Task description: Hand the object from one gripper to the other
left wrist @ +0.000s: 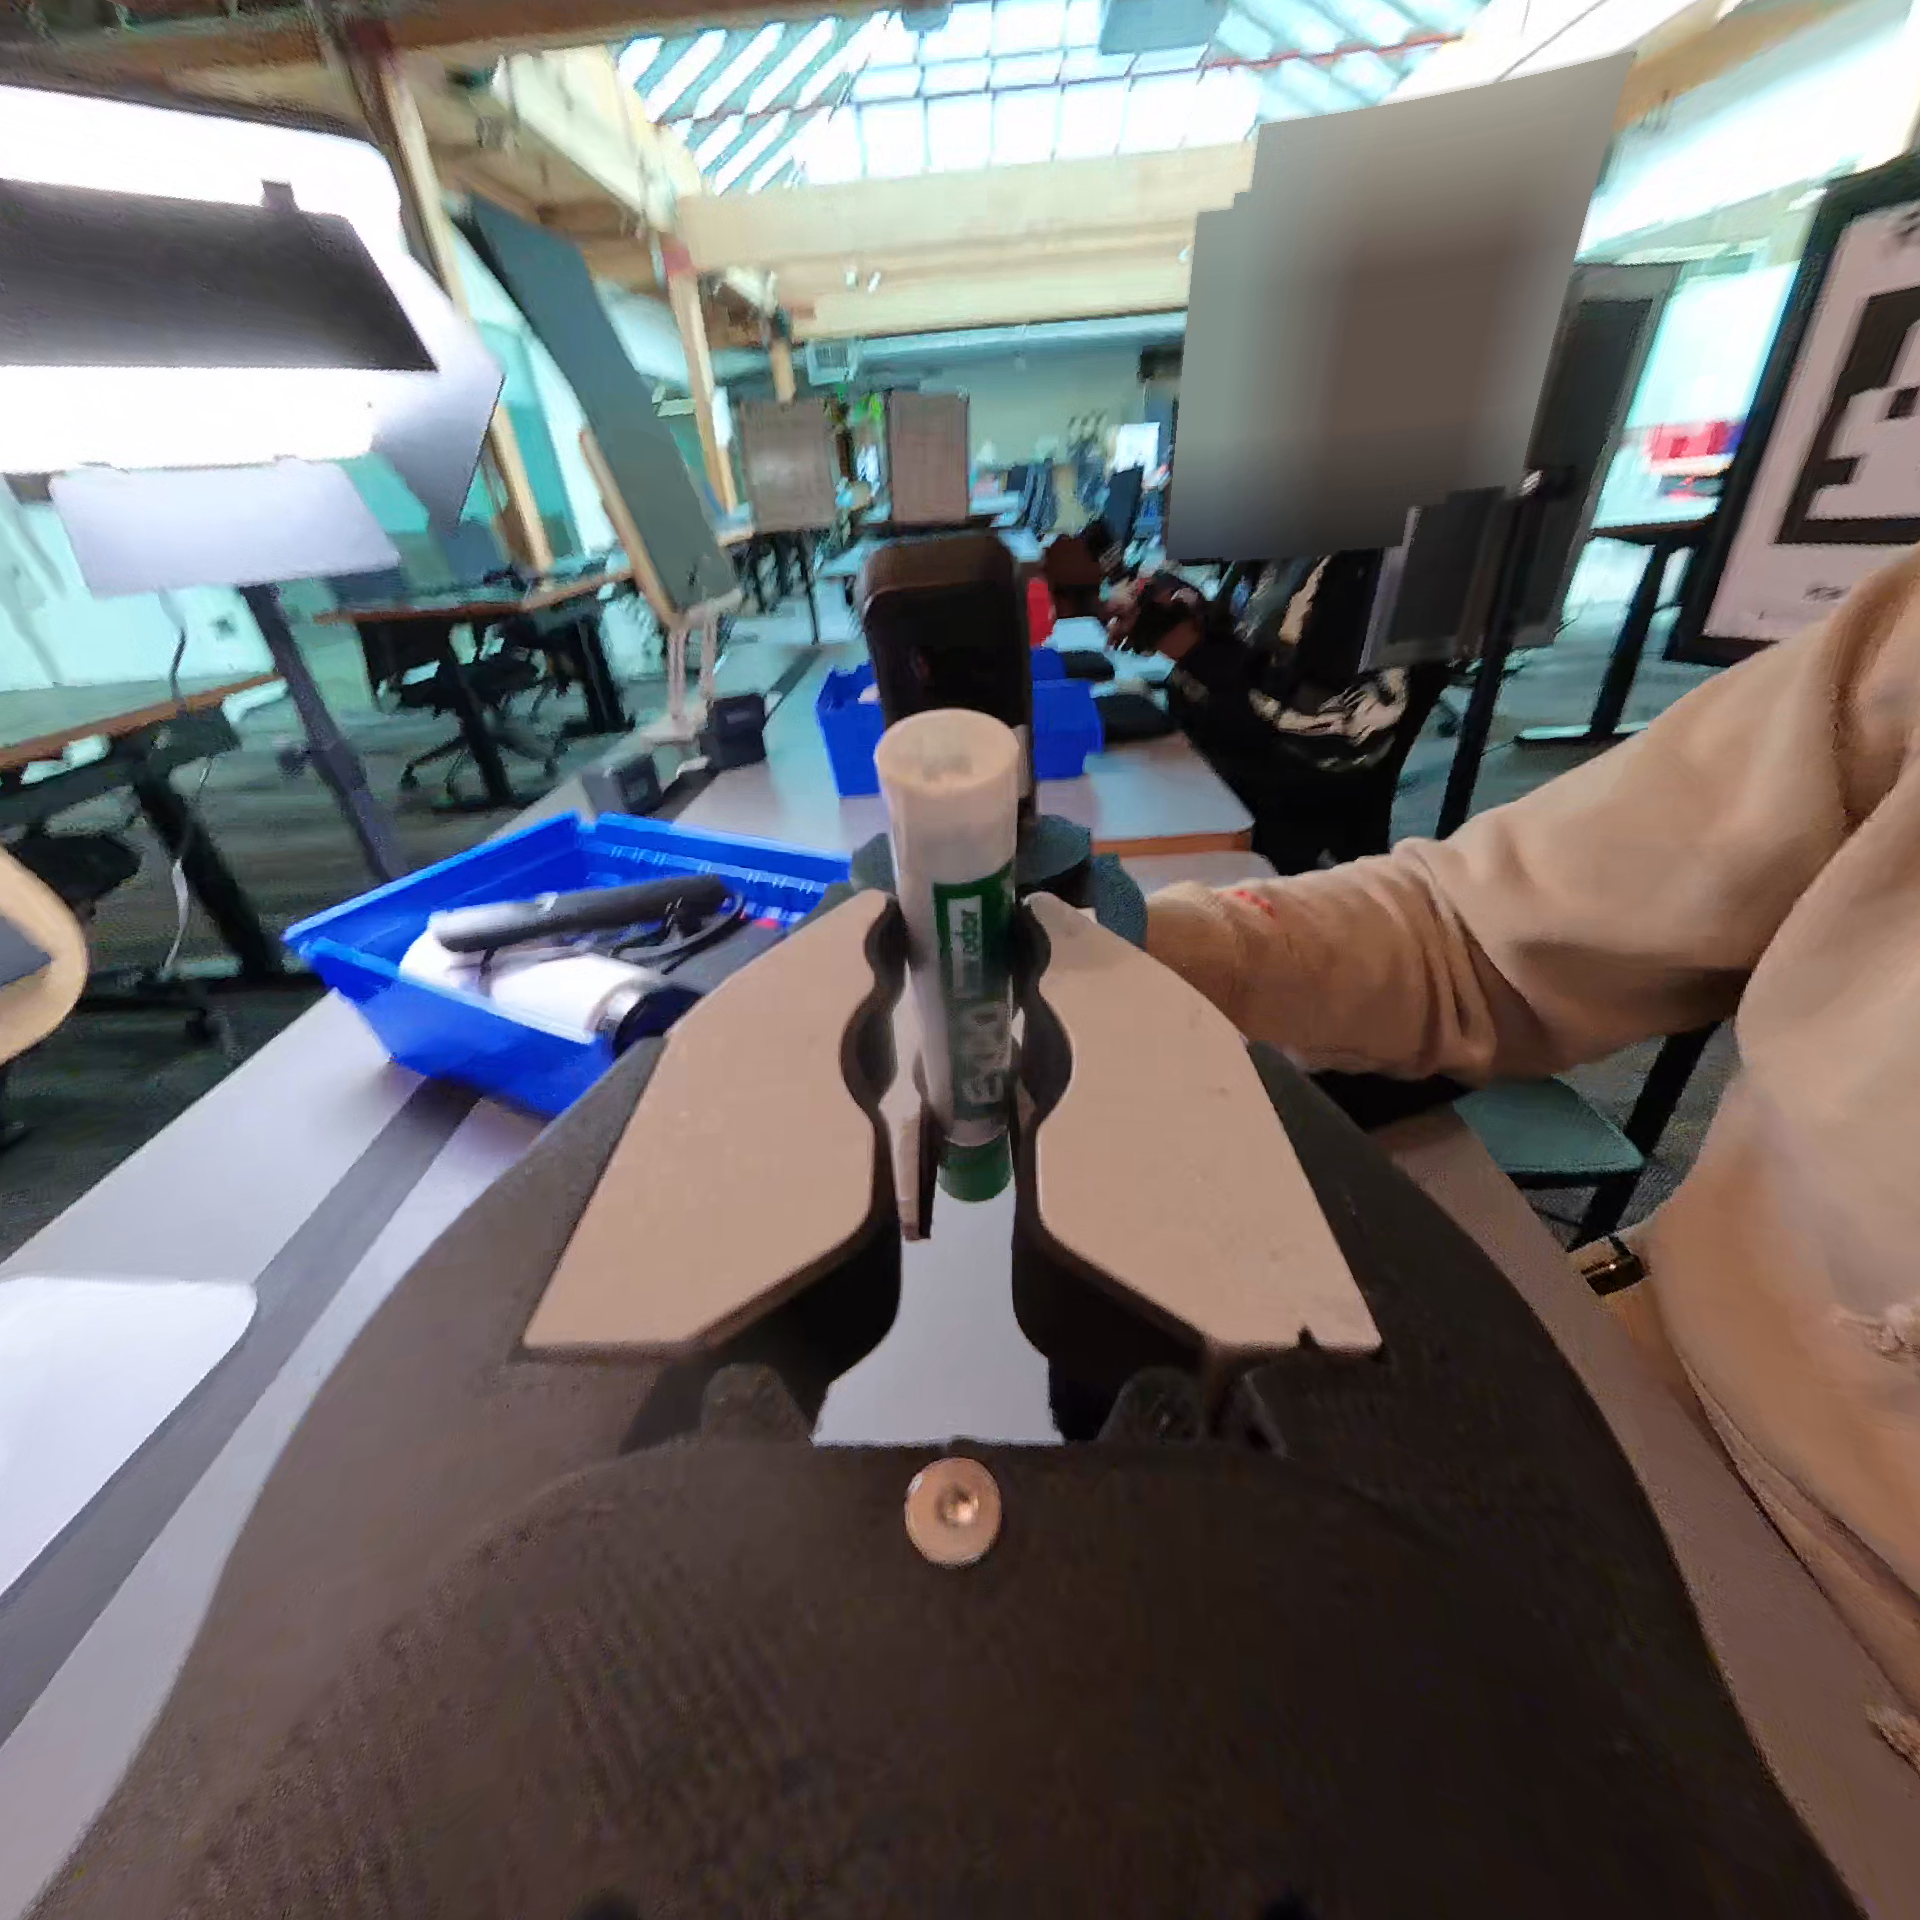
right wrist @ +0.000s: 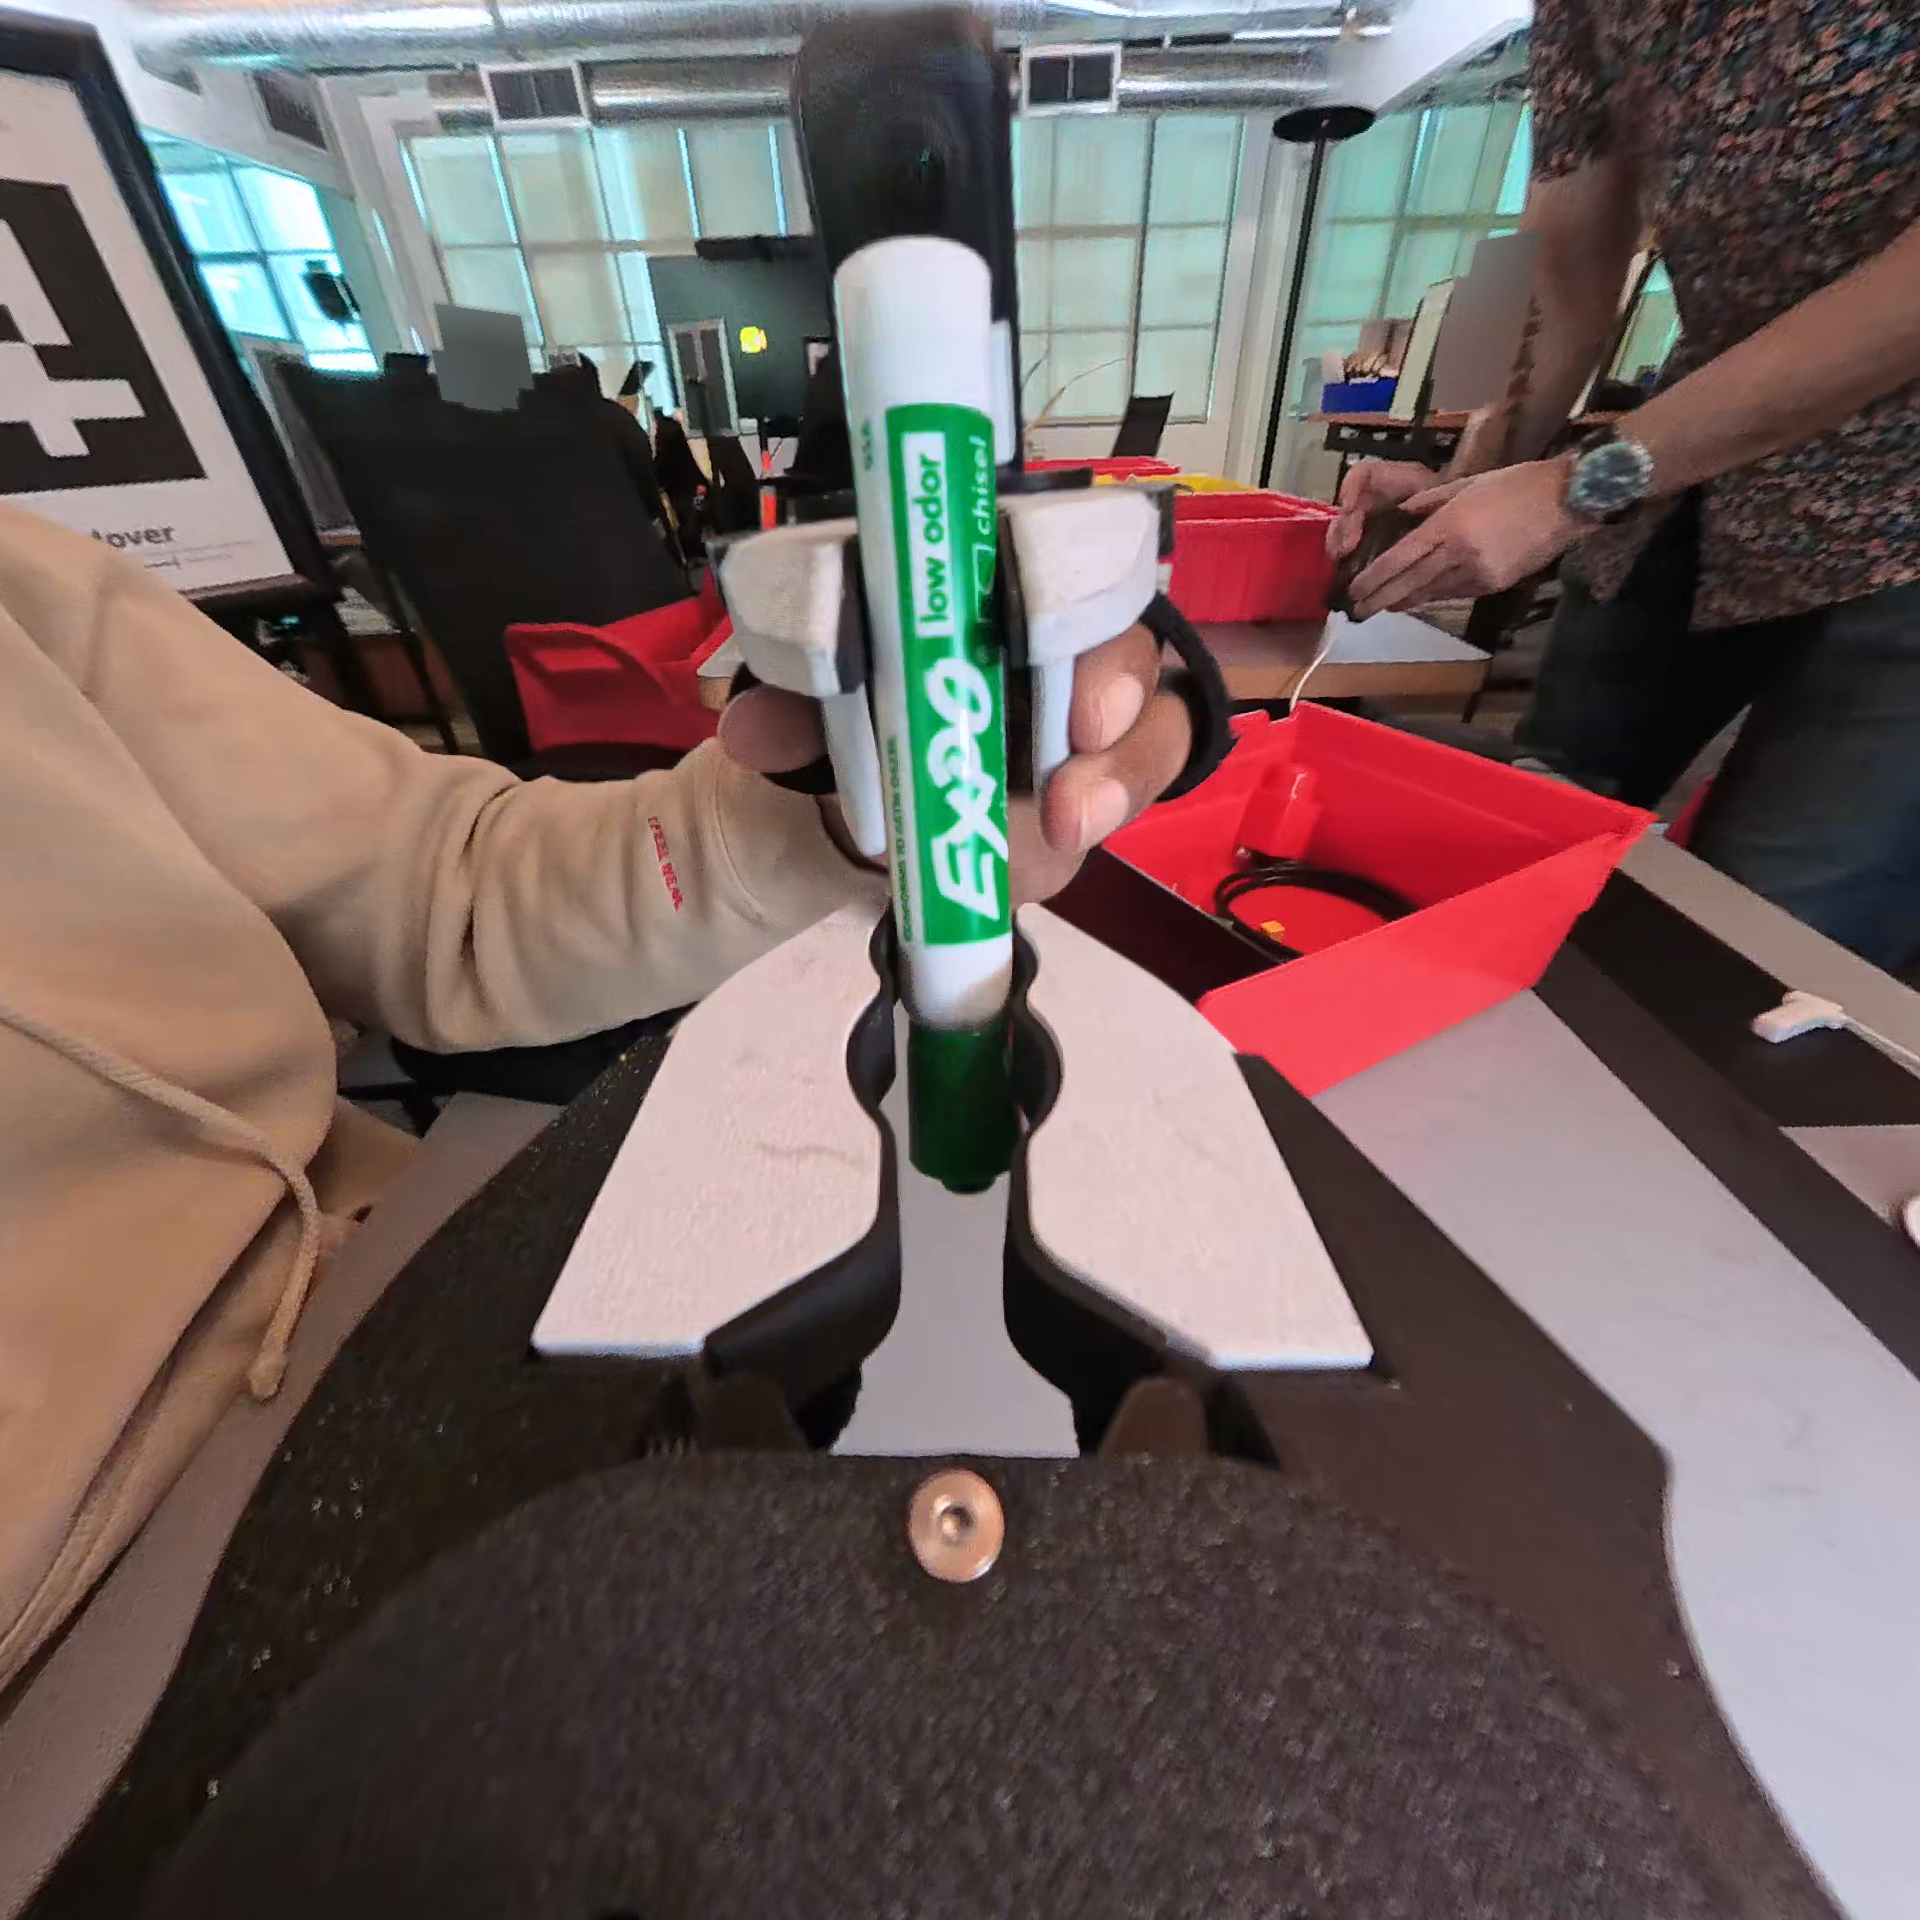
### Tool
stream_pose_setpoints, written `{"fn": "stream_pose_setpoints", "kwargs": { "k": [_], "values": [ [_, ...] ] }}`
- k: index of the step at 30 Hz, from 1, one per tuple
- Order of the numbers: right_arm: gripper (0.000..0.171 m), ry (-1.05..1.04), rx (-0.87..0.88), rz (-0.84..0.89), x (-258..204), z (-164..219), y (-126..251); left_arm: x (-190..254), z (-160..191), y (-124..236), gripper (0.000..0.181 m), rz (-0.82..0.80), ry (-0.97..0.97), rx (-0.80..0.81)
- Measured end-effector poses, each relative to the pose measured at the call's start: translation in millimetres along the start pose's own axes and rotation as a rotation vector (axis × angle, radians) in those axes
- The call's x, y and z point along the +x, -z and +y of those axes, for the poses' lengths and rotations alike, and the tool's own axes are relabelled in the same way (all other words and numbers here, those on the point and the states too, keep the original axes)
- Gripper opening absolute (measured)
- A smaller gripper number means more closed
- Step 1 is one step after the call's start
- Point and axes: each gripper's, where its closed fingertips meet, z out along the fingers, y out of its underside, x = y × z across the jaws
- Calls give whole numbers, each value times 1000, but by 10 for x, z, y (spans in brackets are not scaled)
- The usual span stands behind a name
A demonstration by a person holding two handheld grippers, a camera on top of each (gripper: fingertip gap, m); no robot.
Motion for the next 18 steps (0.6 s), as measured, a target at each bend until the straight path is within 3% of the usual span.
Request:
{"fn": "stream_pose_setpoints", "kwargs": {
  "k": [4,10,15,18],
  "values": [
    [24,18,-103,97,186,59,131,-190,136,28,20,-133,2,-152],
    [28,105,-66,270,311,-348,483,-388,681,4,20,-263,-84,-468],
    [25,203,-365,297,299,110,318,-343,978,-112,20,-255,-148,-603],
    [18,224,-429,324,352,222,303,-372,1012,-96,20,-272,-190,-619]
  ]
}}
